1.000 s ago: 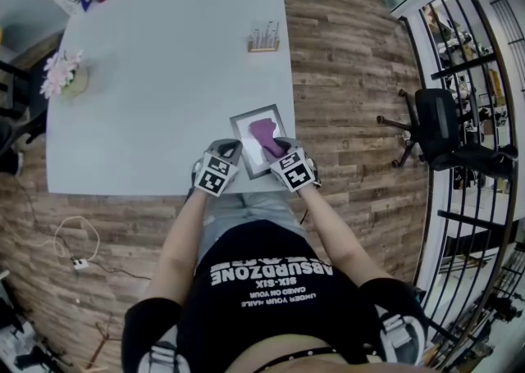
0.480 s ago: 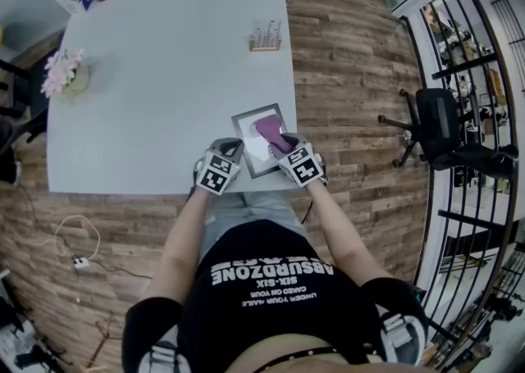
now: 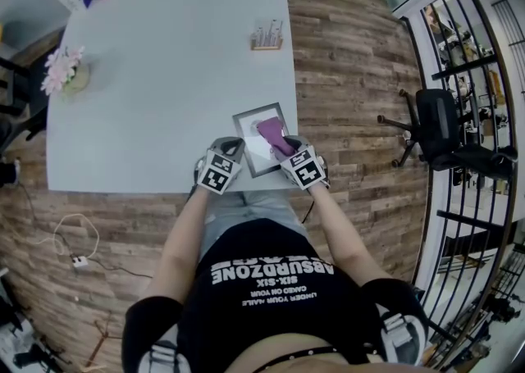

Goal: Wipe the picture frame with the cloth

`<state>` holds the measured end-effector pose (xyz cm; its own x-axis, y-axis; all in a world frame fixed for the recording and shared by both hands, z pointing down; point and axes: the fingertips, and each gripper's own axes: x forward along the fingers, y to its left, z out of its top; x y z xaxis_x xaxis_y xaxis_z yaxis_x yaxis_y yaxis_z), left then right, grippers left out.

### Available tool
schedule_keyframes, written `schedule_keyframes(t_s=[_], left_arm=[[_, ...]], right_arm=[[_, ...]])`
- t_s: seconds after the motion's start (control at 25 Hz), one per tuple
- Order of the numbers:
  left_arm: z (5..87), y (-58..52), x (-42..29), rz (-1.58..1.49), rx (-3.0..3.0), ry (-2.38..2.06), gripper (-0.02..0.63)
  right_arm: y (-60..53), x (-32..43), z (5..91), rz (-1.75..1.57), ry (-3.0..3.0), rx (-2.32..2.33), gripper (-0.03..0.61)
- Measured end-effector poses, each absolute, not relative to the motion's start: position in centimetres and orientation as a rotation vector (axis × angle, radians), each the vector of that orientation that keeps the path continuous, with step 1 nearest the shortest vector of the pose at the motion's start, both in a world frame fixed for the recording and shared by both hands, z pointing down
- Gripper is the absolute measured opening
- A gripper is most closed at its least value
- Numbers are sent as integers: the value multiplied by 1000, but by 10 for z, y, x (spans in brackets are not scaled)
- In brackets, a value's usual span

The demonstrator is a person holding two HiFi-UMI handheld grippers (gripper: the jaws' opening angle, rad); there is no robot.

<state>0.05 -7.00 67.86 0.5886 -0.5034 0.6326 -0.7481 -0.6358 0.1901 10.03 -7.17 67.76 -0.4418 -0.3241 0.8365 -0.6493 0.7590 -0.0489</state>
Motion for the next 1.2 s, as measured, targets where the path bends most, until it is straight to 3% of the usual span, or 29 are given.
schedule_keyframes(t_s=[1.2], left_arm=[[680, -71, -1, 755, 2384, -1008, 15]], right_arm=[[-40, 65, 680, 554, -2088, 804, 146]])
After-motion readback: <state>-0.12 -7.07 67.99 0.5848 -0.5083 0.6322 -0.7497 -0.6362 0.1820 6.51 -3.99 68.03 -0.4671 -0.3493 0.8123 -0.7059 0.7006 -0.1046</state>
